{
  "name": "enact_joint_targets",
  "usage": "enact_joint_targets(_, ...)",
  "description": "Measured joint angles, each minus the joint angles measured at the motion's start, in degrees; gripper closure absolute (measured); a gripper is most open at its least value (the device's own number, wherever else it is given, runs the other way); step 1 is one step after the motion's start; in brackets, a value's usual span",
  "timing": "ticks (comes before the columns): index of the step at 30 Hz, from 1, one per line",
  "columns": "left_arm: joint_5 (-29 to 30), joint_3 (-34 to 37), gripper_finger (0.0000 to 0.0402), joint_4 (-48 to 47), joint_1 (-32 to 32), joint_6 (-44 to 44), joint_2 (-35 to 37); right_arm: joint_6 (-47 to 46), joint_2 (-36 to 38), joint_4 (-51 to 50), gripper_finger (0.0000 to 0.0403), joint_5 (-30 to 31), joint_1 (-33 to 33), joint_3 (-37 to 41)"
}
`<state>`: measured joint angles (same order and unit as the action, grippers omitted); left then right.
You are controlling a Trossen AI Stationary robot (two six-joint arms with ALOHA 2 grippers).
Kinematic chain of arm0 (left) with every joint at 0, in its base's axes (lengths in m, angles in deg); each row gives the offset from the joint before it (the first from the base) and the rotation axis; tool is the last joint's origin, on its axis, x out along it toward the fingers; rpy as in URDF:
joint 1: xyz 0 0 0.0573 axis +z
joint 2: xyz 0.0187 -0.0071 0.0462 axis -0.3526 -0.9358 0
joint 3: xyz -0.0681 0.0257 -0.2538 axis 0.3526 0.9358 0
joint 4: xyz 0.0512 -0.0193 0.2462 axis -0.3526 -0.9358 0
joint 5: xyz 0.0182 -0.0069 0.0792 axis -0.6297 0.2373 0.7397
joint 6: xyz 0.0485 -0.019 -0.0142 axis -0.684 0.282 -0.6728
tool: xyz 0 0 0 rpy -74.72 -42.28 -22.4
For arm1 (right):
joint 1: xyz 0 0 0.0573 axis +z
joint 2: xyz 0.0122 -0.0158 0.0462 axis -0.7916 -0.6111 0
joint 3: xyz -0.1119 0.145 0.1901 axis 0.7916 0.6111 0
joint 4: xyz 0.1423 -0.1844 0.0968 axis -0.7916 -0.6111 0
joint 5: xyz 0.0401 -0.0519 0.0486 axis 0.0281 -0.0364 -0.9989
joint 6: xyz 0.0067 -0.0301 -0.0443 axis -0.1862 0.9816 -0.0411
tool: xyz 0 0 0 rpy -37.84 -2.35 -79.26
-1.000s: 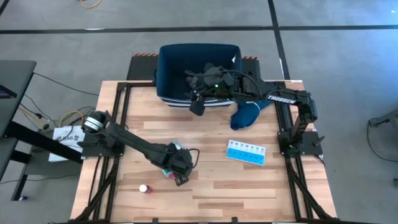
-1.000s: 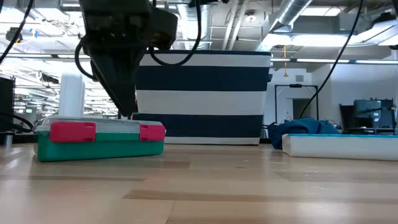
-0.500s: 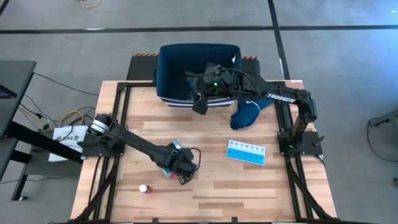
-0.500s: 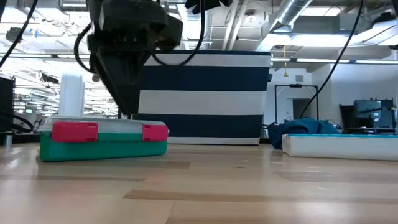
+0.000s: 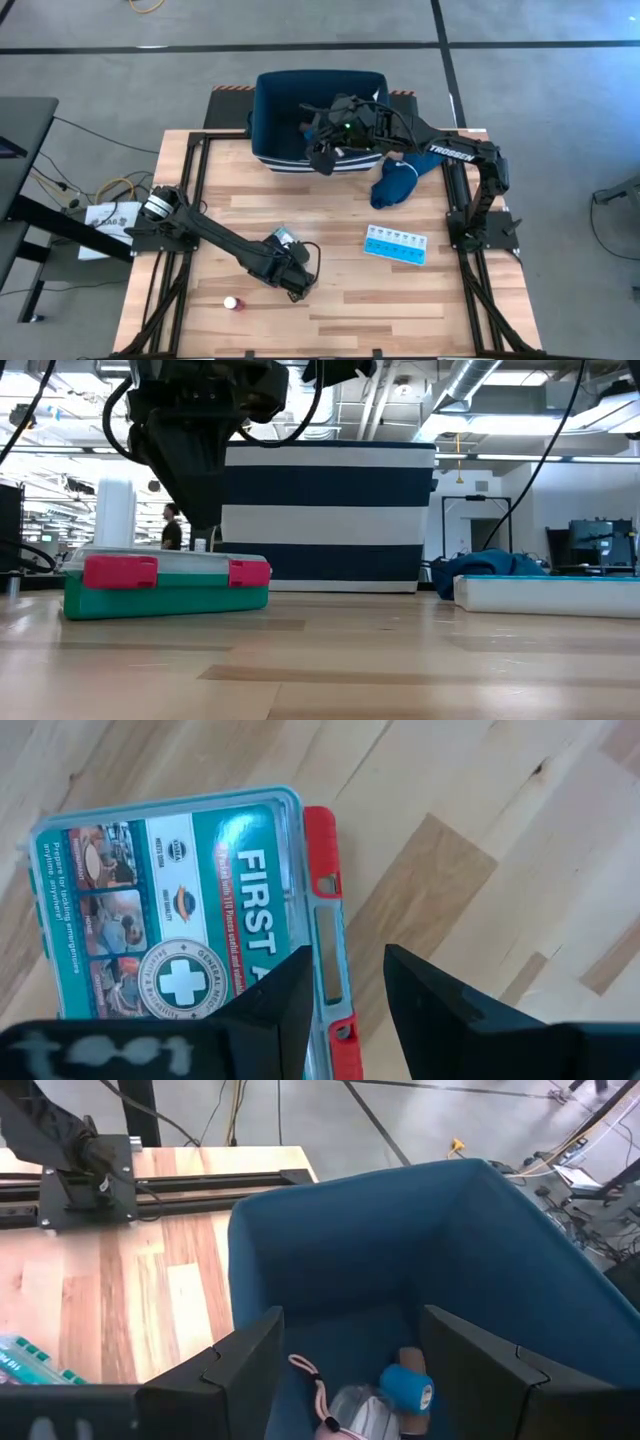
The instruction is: Pick & place medical supplies in basket/bin
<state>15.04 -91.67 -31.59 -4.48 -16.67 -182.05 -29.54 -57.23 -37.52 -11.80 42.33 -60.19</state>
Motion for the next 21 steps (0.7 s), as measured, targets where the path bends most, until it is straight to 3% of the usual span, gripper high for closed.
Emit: enact_joint_targets(21,3.49,-0.21,0.0288,3.37,-2.03,-1.76,-3.76,-2.19,0.00,-0.26,0.0177,-0.05,0.61,0.04)
